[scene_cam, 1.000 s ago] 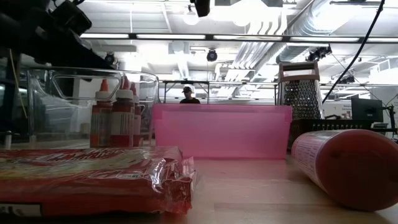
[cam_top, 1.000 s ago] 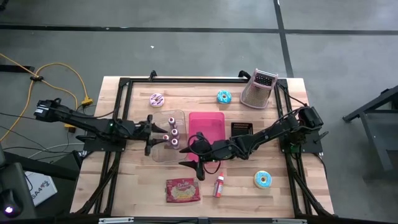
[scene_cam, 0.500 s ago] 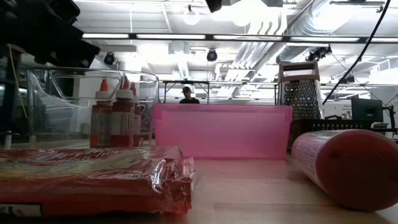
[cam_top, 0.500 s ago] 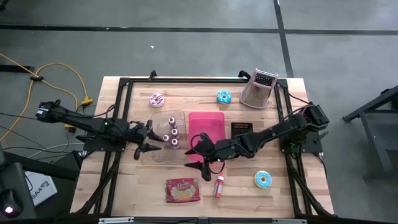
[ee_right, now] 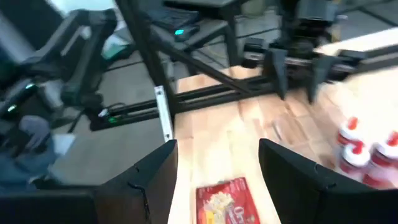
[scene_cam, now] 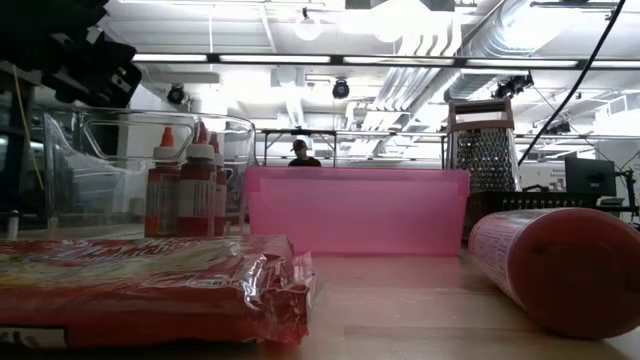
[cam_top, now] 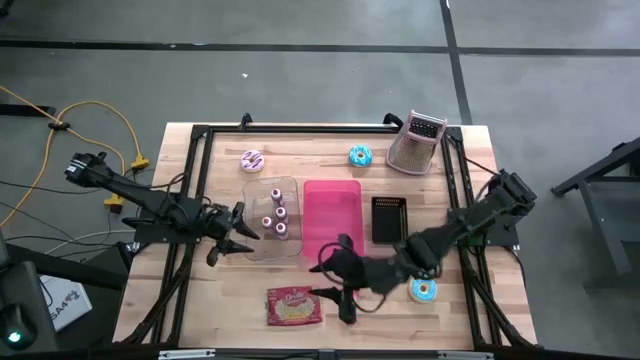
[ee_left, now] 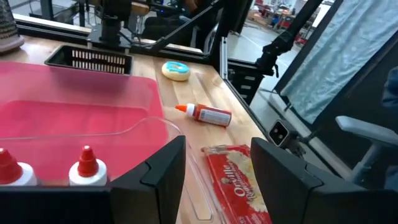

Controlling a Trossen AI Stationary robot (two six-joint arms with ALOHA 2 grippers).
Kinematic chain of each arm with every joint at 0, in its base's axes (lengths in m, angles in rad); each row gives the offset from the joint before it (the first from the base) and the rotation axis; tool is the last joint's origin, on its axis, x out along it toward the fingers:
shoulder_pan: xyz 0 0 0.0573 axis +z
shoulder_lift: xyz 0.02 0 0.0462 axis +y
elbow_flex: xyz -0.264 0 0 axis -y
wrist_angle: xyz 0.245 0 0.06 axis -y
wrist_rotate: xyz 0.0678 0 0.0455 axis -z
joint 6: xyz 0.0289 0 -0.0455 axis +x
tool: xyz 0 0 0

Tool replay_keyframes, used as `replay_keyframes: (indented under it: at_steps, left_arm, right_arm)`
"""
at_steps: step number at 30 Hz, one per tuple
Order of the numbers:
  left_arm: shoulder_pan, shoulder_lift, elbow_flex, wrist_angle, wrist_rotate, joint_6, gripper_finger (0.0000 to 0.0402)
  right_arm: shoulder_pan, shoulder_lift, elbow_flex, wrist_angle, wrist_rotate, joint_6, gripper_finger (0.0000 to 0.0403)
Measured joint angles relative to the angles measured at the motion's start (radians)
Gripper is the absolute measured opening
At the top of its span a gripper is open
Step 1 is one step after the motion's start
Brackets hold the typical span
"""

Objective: Pick & Place Food Item
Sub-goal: Put the orange food coloring bottle into the transparent bin

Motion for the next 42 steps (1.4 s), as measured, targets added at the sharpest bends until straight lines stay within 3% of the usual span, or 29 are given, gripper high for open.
replay_keyframes:
  at_steps: [4,8,20,28,33,42]
  left_arm:
    - [-0.028,0.001,0.0,0.004,-0.024,-0.013,0.0175]
    - [-0.038,0.001,0.0,0.039,-0.025,-0.012,0.0175]
    - [-0.035,0.001,0.0,0.112,-0.025,0.001,0.0175]
    - [-0.035,0.001,0.0,0.155,-0.025,0.003,0.0175]
    - [-0.035,0.001,0.0,0.157,-0.025,0.004,0.0175]
    - [-0.035,0.001,0.0,0.157,-0.025,0.004,0.0175]
  right_arm:
    - [0.048,-0.001,0.051,-0.079,0.116,0.142,0.0211]
    - [0.063,0.0,0.054,-0.122,0.122,0.318,0.0211]
    - [0.057,0.005,0.054,-0.166,-0.095,0.734,0.0211]
    - [0.035,0.006,0.054,-0.466,-0.282,1.01,0.0211]
    - [0.016,0.006,0.054,-0.533,-0.356,0.879,0.0211]
    - [0.022,0.015,0.053,-0.532,-0.398,0.181,0.0211]
